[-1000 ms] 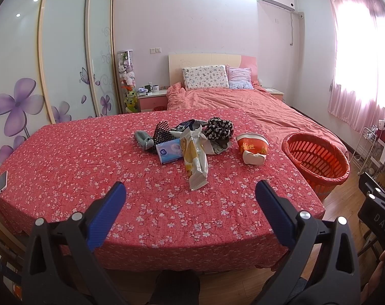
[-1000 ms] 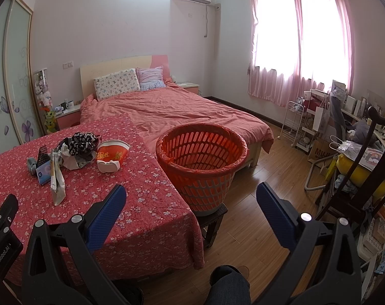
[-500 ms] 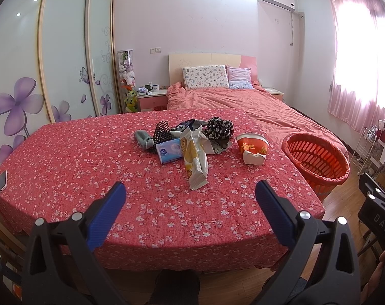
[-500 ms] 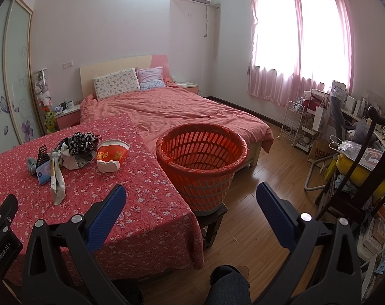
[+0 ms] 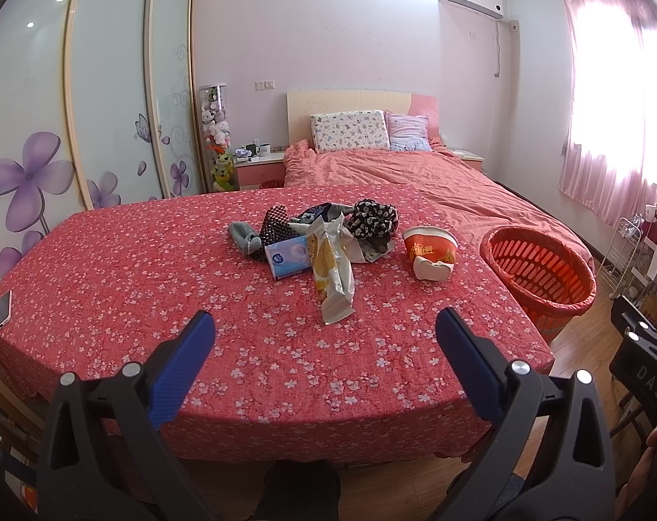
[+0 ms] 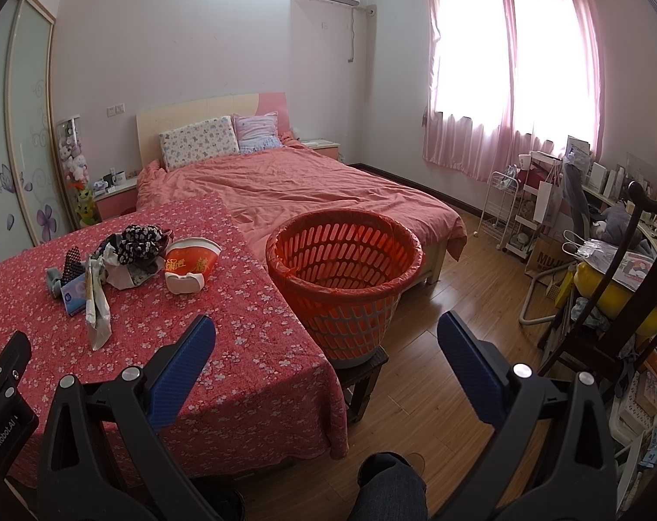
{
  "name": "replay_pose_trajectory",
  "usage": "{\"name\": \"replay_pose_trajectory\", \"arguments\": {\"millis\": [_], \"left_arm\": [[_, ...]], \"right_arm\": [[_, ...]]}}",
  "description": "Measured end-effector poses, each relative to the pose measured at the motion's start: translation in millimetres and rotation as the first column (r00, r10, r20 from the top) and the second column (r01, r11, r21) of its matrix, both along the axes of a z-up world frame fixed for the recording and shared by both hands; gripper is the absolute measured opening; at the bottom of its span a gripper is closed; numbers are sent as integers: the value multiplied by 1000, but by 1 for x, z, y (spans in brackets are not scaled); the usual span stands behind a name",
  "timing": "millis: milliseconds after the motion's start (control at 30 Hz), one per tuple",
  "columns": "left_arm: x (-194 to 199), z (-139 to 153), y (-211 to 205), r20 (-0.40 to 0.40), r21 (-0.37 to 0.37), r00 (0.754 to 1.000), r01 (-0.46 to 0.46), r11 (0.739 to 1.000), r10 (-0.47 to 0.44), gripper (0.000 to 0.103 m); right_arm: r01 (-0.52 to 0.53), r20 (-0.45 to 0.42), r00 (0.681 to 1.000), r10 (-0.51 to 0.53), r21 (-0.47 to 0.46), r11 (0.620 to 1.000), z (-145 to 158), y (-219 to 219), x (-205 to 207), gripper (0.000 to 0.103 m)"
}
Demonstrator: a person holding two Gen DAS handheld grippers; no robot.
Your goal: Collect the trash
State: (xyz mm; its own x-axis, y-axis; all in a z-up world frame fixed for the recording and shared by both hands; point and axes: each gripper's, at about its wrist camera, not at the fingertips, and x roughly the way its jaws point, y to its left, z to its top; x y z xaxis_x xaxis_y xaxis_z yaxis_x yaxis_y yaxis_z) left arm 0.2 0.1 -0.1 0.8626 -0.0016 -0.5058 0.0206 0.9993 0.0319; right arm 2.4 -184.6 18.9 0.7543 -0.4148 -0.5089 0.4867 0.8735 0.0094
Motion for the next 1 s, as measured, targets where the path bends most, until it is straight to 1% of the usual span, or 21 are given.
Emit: {"name": "replay_pose_trajectory", "arguments": {"millis": [1000], "left_arm": [[3, 0, 3, -4, -2, 1000, -6, 1000, 6, 99]], "right_arm": [[3, -1, 1000, -3, -7, 1000, 4, -1, 0, 101]]}}
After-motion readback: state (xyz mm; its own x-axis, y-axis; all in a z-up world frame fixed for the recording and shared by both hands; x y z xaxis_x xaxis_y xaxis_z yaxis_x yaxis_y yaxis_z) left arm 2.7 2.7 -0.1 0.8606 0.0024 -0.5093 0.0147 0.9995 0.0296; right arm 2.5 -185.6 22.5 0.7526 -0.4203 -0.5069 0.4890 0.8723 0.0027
